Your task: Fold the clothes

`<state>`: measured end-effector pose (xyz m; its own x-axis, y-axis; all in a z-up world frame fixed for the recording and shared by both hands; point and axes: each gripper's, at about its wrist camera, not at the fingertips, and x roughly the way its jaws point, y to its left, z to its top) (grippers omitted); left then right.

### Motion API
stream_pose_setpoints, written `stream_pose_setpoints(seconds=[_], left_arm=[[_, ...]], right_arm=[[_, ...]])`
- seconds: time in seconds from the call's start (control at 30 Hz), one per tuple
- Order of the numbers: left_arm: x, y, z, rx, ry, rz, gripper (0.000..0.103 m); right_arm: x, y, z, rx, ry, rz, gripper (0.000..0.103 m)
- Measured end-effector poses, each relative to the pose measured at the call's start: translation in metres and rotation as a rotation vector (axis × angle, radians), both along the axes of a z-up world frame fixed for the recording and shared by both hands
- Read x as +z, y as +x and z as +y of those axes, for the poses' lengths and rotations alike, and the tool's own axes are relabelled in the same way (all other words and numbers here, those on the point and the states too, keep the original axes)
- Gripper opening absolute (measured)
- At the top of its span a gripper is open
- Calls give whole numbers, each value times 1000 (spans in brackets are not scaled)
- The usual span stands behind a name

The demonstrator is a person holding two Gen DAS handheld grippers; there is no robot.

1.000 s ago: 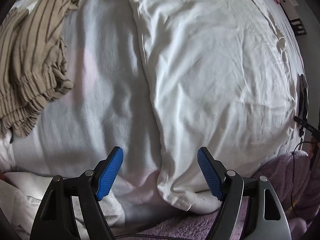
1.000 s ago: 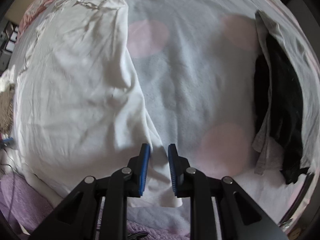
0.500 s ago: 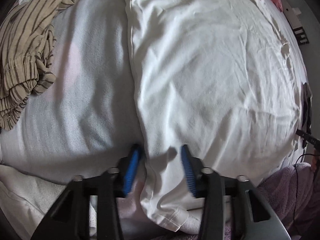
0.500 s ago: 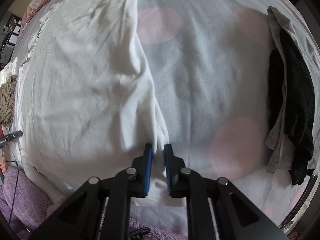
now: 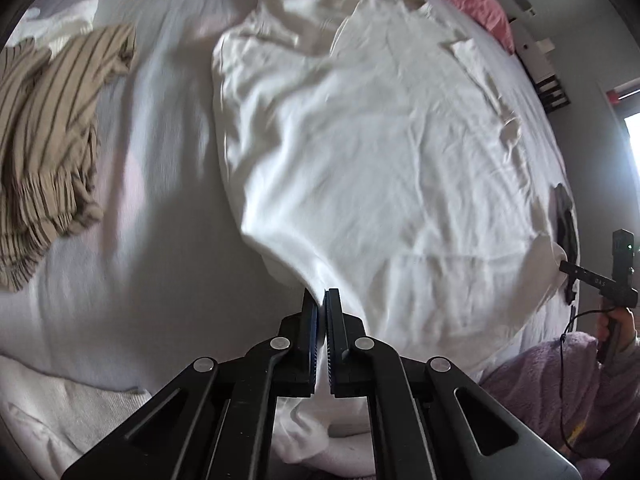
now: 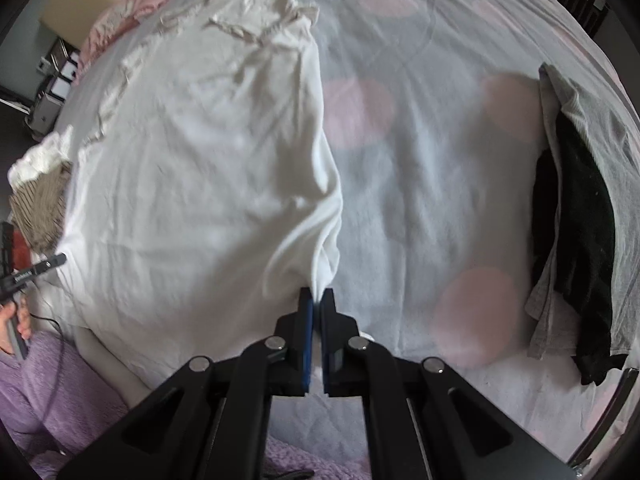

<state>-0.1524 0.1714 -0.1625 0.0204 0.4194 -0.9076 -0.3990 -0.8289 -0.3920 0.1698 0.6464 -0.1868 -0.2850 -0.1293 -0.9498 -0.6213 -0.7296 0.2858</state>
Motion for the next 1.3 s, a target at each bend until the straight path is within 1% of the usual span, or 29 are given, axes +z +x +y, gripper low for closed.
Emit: stream_pose_setpoints(seconds=[0.07,0.17,0.27,0.33,0.37,0.47,0.6,0.63,0.67,0.73,0.77,0.8,0.87,0.9,0.97,1.0,1.1,1.13,1.17,1.23,1.3], left_arm=[[9,-16,4,18,31,17,4],[24,-40,12,50,55,56,4],[24,-70,12,102,77,82,4],[17,-85,12,121,73,96,4],[9,-91,15,128,67,100,4],[-15,-105,24,146,45,113,4],[-40,-111,36,123,-13,146,6],[-44,-111,38,113,-22,156,7],[-45,-112,39,105,-32,163,11],[-47,-112,41,90,-62,191,27],[-47,-112,41,83,-78,208,42],[-46,-111,42,73,-92,233,51],[-40,-107,43,51,-98,269,51],[-36,-103,45,31,-105,282,51],[-30,-87,51,-62,-134,305,52],[-27,-79,54,-108,-148,317,53],[-19,-55,63,-248,-191,351,54],[-16,-47,66,-295,-206,362,54],[-13,-39,69,-342,-220,374,54],[-7,-23,74,-436,-248,395,54],[-8,-4,77,-528,-289,408,54]], right_arm=[[12,-5,9,-12,2,36,3],[33,-23,21,-25,38,75,3],[41,-43,37,-47,74,111,3],[34,-63,43,-63,83,126,3],[33,-68,48,-70,86,131,3],[14,-96,50,-81,94,131,3],[-5,-111,62,-59,99,143,4],[-7,-113,62,-47,108,149,7],[-8,-113,61,-34,125,149,7],[-12,-112,61,-24,144,151,8],[-13,-110,62,-29,145,154,8],[-13,-107,62,-34,145,162,9],[-7,-100,61,-34,157,188,9],[-3,-97,59,-29,170,199,11],[12,-93,52,18,223,216,22],[20,-91,47,46,251,223,23],[40,-92,23,230,379,197,33],[42,-92,13,297,403,180,40],[42,-91,3,363,415,159,43],[36,-91,-16,480,421,120,43],[26,-89,-38,601,460,70,43]])
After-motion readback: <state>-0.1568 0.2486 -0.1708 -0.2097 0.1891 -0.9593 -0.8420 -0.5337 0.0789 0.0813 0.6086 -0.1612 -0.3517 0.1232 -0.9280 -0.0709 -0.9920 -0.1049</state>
